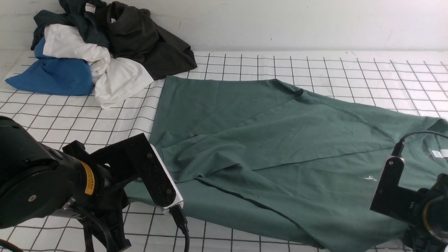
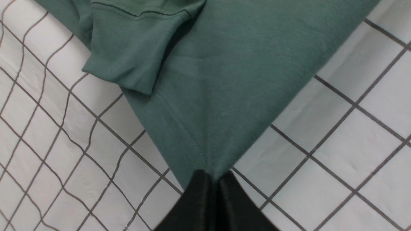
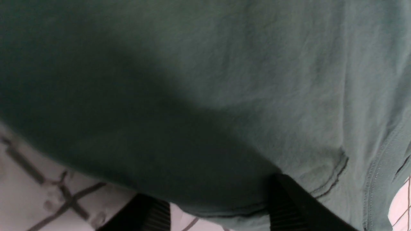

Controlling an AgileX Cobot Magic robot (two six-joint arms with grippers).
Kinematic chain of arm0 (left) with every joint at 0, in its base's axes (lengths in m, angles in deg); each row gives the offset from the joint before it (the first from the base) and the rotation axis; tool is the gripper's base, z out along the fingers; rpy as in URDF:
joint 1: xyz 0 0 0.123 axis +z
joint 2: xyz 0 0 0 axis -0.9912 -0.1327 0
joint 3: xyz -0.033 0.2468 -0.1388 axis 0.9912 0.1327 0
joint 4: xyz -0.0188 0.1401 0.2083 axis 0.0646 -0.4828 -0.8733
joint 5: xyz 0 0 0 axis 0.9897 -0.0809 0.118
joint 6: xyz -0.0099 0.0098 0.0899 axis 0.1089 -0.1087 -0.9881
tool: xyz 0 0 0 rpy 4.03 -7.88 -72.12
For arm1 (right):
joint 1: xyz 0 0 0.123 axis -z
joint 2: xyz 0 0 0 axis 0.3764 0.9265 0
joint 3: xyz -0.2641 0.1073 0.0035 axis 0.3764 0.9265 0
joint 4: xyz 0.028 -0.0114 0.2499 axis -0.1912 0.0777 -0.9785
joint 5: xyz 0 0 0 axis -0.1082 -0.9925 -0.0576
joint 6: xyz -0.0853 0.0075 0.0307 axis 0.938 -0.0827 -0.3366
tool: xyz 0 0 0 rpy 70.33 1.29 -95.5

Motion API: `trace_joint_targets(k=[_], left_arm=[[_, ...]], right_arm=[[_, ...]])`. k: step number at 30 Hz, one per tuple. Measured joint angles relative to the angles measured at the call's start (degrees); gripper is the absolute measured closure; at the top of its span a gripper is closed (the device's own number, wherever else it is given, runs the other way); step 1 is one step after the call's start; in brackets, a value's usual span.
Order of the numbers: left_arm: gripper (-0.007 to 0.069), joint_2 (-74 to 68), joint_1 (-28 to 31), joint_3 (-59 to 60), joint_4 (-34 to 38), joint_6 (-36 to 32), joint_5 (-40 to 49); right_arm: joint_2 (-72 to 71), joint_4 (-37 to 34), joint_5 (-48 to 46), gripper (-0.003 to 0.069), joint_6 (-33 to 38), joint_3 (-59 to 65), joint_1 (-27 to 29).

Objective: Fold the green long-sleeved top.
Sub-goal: Use both arms simultaneously to clamp the lower edge of the clothing fabric, then use both arms to drag the lower edge of the fabric forward and fold it over the upper edge

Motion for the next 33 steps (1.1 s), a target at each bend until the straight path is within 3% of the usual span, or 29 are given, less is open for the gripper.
trace_joint_targets(k=[2, 6, 8, 11, 15, 20, 26, 33], left_arm=[[0.0629, 0.4, 0.0, 0.0, 0.2, 0.0, 0.1], [0.0629, 2.7, 0.0, 0.0, 0.5, 0.0, 1.2], [0.0629, 3.8, 0.0, 0.0, 0.6, 0.6, 1.4], [0.0629, 4.7, 0.0, 0.0, 0.7, 2.6, 1.4], [0.0629, 4.8, 2.6, -2.1, 0.2, 12.2, -1.8], [0.0629, -2.0, 9.2, -11.2, -0.2, 22.0, -7.8], [0.0629, -21.3, 15.7, -29.9, -0.7, 24.0, -10.5], [0.0611, -46.2, 18.5, -52.5, -1.5, 24.5, -10.3]], right_arm=[[0.5, 2.0, 0.2, 0.0346, -3.1, 0.0, 0.0], [-1.0, 4.6, -0.4, 0.0586, -7.3, 0.1, -0.4], [-3.5, 4.6, -1.5, 0.0641, -7.6, 0.1, -1.0], [-7.0, 4.6, -3.5, 0.0650, -7.6, 0.1, -1.1], [-15.6, 5.1, -6.9, 0.0652, -7.6, -0.1, -0.8], [-16.6, 5.3, -0.1, 0.0652, -7.6, -5.6, 4.1], [-1.3, 6.1, 14.5, 0.0652, -7.8, -20.9, 13.1], [20.8, 4.7, 15.7, 0.0622, -9.1, -40.7, 14.4]])
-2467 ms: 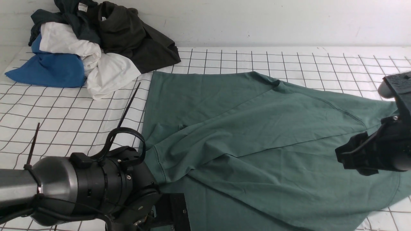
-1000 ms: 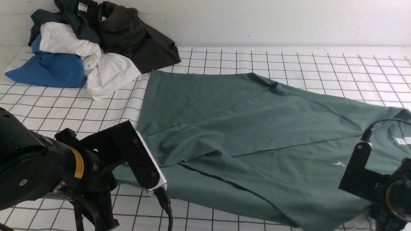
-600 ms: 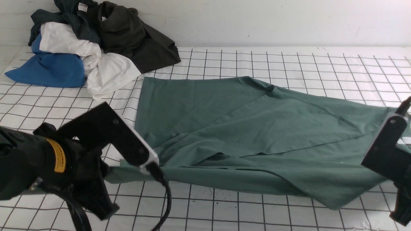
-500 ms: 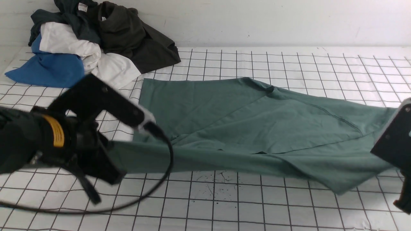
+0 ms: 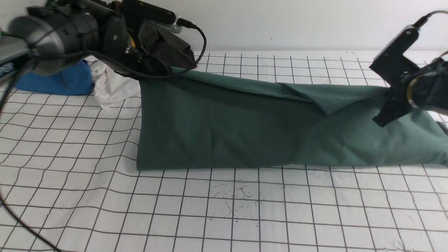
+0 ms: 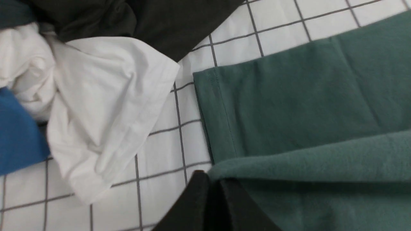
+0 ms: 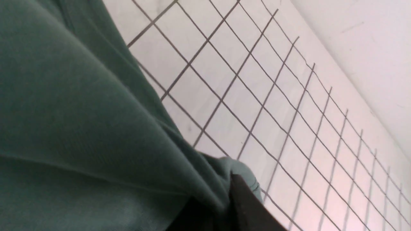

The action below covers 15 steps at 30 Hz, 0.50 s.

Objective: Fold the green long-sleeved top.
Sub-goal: Use both arms to drag the lower edge of the fabric forward and fold it over the upper edge

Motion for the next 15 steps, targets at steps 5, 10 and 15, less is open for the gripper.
trace_joint_targets(k=[5, 10, 15], left_arm=[[0.0473, -17.4, 0.3, -21.3, -0.8, 0.1, 9.5], [0.0325, -24.6, 0.6, -37.8, -0.2, -1.9, 22.3], [0.0308, -24.8, 0.3, -45.9, 9.6, -12.6, 35.5]], right_arm=[[11.3, -5.9, -7.9, 0.0473, -1.6, -11.1, -0.1], [11.7, -20.7, -19.2, 0.0411, -0.9, -18.4, -1.3], [7.8, -49.4, -29.6, 0.0526, 21.7, -20.4, -3.9]])
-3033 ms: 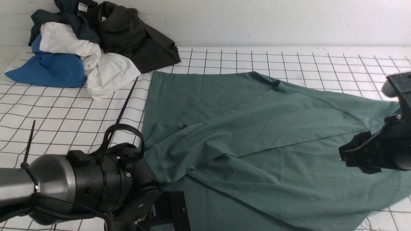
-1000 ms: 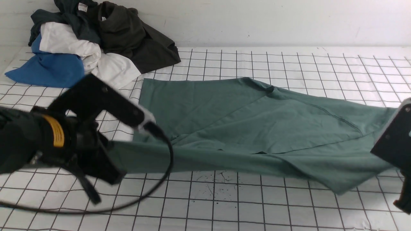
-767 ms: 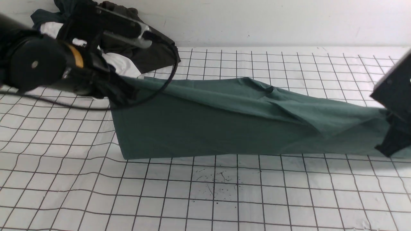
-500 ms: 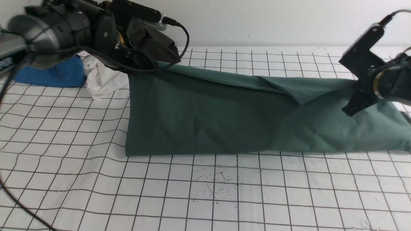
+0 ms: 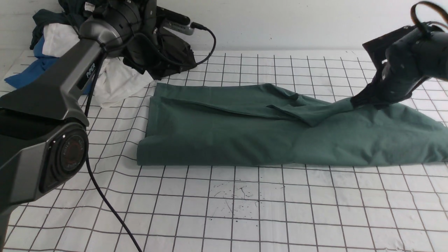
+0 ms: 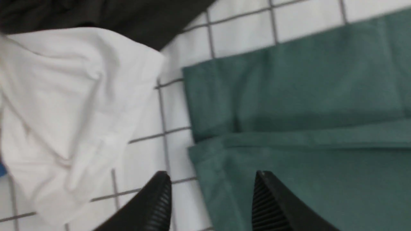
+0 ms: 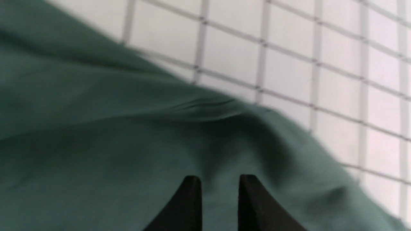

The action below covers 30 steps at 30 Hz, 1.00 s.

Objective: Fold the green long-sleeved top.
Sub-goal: Use both arms to drag the lower edge of the fabric forward and fold it over the upper edge, then use the right arm to clamp the right edge of the fabric

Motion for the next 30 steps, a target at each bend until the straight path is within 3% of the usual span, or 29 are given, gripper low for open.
trace_joint_targets(k=[4, 8, 9, 14, 15, 16, 19, 23, 27, 28, 29, 30], left_arm=[[0.0364, -0.5, -0.7, 0.2, 12.4, -8.0, 1.9], [0.0431, -2.3, -1.6, 0.3, 19.3, -10.3, 1.9], [0.0468, -3.4, -2.1, 0.4, 21.2, -11.5, 1.9], [0.0550, -5.9, -3.4, 0.5, 22.2, -12.7, 1.9], [0.0550, -5.9, -3.4, 0.5, 22.2, -12.7, 1.9], [0.0569, -6.6, -3.6, 0.5, 22.3, -12.9, 1.9], [0.0575, -7.1, -3.5, 0.5, 22.5, -12.9, 1.9], [0.0578, -7.2, -3.5, 0.5, 22.3, -12.9, 1.9], [0.0578, -7.5, -3.5, 0.5, 20.3, -12.9, 1.9], [0.0578, -7.5, -3.5, 0.5, 20.3, -12.9, 1.9], [0.0578, -7.6, -3.5, 0.5, 19.4, -12.9, 1.9], [0.0578, -7.7, -3.5, 0.5, 19.4, -12.9, 1.8]], right_arm=[[1.9, -23.5, -3.7, 0.0646, 21.9, 0.0, -0.9], [5.8, -31.5, -0.5, 0.0669, 30.3, 0.0, -1.1], [7.6, -32.1, 5.2, 0.0671, 31.8, 0.0, -1.2], [10.4, -29.8, 28.3, 0.0671, 28.4, 0.0, -0.8], [10.5, -29.6, 29.2, 0.0671, 28.0, 0.0, -0.8], [11.1, -29.2, 37.3, 0.0671, 24.5, 0.0, -0.2], [11.2, -29.2, 44.3, 0.0671, 19.0, -1.2, 0.5], [11.2, -29.2, 42.4, 0.0671, 15.7, -5.2, 1.0], [11.2, -29.4, 25.6, 0.0671, 15.5, -11.6, 0.8], [11.2, -29.4, 25.6, 0.0671, 15.5, -11.8, 0.7], [11.2, -30.5, 17.5, 0.0671, 17.9, -13.3, 0.0], [11.2, -30.5, 17.5, 0.0671, 18.3, -13.4, -0.1]])
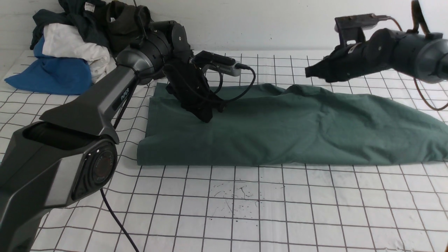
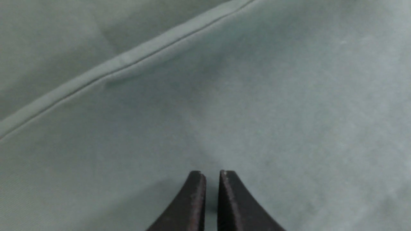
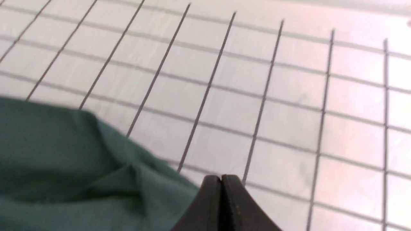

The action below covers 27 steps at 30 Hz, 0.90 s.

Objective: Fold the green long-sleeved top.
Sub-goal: Use the right arm to clamp the right edge of the fabric

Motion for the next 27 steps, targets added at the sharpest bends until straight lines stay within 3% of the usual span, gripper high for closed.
trace_joint_targets(k=[4, 6, 7, 8, 11, 15, 18, 22, 27], left_arm=[[0.0578, -1.1, 0.0, 0.0, -0.4, 1.1, -5.4], [0.0578, -1.9, 0.0, 0.0, -0.2, 1.7, -7.4], [0.0578, -1.9, 0.0, 0.0, -0.2, 1.8, -7.5], [0.0578, -2.0, 0.0, 0.0, -0.1, 2.0, -7.8], [0.0578, -2.0, 0.1, 0.0, -0.2, 2.2, -7.3], [0.0578, -1.7, 0.1, 0.0, -1.8, 2.3, -4.4], [0.0578, -1.5, 0.1, 0.0, -3.2, 2.3, -2.7], [0.0578, -0.5, 0.2, 0.0, -6.1, 2.3, -0.6], [0.0578, 3.2, 0.4, 0.2, -9.4, 3.1, 0.0]], right_arm=[[1.4, -8.3, -8.5, 0.0673, 13.5, -0.5, -3.1], [4.0, -16.9, -6.8, 0.0672, 21.8, -0.7, -5.1], [4.2, -17.8, -6.8, 0.0672, 22.6, -0.7, -5.3], [6.7, -25.2, -3.3, 0.0672, 28.9, -1.1, -6.4], [11.9, -34.0, 4.6, 0.0672, 36.8, -3.3, -7.4], [15.9, -43.3, 16.6, 0.0672, 37.0, -6.8, -6.2], [16.4, -47.9, 18.0, 0.0672, 36.2, -7.8, -4.2], [13.5, -49.5, 9.3, 0.0673, 36.9, -8.9, 0.5], [5.4, -41.7, -4.6, 0.0673, 36.8, -9.0, 5.5]])
